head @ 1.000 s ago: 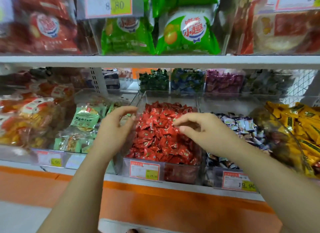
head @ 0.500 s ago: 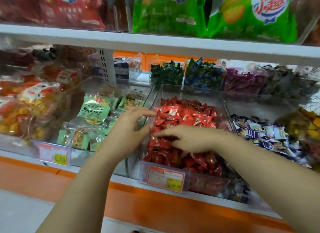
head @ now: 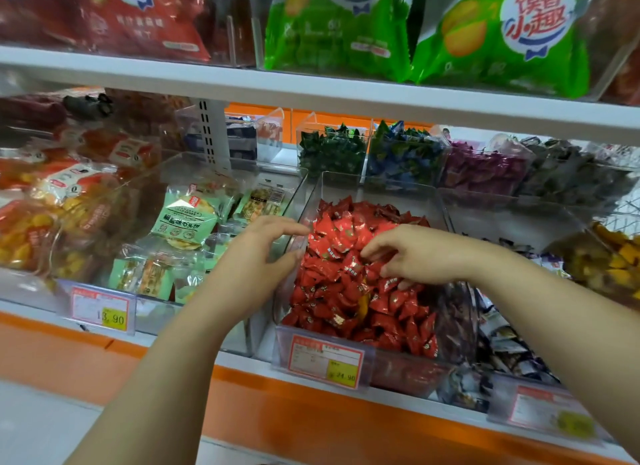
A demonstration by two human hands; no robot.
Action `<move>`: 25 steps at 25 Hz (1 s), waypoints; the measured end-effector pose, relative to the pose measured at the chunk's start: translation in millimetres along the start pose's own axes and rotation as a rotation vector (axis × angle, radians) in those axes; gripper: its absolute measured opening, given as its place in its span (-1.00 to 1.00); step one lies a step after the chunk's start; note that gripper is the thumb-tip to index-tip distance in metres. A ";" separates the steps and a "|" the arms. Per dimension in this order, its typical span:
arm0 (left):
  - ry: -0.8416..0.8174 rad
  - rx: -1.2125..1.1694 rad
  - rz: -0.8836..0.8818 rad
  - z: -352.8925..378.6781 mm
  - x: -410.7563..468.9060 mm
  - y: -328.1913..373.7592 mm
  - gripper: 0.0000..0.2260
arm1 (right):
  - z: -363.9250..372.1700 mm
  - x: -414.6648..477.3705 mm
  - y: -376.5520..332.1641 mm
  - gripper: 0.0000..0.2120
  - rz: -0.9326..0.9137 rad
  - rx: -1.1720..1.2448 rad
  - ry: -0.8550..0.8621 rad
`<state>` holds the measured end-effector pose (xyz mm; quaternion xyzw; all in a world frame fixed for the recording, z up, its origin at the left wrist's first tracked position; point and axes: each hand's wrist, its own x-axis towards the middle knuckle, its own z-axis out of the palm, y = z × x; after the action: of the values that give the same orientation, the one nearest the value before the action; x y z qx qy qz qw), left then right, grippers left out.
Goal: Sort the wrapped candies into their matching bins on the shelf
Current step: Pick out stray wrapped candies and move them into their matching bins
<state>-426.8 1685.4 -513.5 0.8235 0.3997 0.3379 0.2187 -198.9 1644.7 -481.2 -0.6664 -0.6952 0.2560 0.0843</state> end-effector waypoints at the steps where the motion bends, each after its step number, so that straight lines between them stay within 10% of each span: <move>1: -0.001 0.004 -0.001 -0.1 0.0 0.2 -0.74 | 3.3 -3.6 -4.9 -0.67 -0.061 -0.128 0.036; 9: -0.011 0.027 -0.024 -2.5 -1.0 4.1 -0.74 | 39.1 -4.4 -14.8 -0.79 -0.226 -0.588 -0.015; 20: 0.061 -0.045 0.148 30.8 10.1 95.4 -0.77 | 3.5 -98.6 14.5 -0.87 -0.106 0.451 0.697; 25: -0.012 -0.088 0.221 73.4 20.9 145.1 -0.77 | -3.2 -162.9 68.7 -0.79 -0.055 0.495 1.104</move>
<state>-289.6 1610.8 -463.7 0.8541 0.2901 0.3724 0.2184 -120.8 1486.2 -474.1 -0.6432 -0.4855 0.0241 0.5917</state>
